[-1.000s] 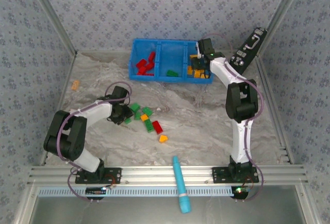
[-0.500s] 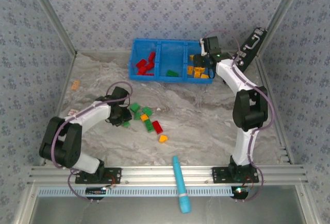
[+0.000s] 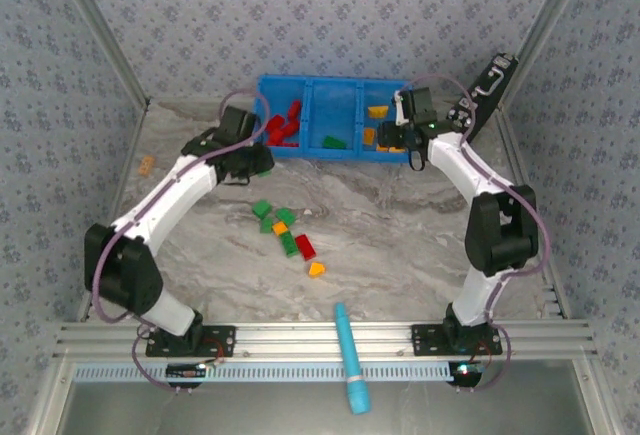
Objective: Sort the legos into containers by color
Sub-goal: Pick up the lego from the middle-left of the table, then place the lego in the container.
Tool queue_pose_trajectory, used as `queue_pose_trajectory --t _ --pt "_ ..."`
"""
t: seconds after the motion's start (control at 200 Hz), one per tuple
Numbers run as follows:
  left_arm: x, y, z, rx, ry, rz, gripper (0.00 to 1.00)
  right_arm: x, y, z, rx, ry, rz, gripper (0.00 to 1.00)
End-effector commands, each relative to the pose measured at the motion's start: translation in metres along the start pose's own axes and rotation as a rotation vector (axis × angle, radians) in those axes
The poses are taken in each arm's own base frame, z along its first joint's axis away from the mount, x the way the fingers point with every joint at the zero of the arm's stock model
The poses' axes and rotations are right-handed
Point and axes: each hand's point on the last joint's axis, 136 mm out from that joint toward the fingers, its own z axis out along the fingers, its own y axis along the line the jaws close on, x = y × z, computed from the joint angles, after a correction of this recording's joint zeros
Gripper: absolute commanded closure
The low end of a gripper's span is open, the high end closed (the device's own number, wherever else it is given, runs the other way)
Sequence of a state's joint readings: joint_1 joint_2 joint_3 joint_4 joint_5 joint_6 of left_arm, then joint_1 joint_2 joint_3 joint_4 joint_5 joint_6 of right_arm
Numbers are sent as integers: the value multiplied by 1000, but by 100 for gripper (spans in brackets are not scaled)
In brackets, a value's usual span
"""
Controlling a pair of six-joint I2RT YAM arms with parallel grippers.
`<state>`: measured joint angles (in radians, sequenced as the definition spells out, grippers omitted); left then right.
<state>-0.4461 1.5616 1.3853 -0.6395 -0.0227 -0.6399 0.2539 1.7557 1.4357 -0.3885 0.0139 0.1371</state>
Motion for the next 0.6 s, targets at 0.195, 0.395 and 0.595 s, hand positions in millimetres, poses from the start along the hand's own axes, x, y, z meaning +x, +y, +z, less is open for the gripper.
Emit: queue_pose_trajectory --t 0.195,0.395,0.595 --pt "-47 -101 55 153 -62 243 78 69 41 -54 -94 51 24 40" --pt "-69 -147 94 208 -108 296 78 129 62 -72 -142 128 17 40" --pt "-80 -179 138 253 -116 282 77 176 106 -83 -282 158 -36 38"
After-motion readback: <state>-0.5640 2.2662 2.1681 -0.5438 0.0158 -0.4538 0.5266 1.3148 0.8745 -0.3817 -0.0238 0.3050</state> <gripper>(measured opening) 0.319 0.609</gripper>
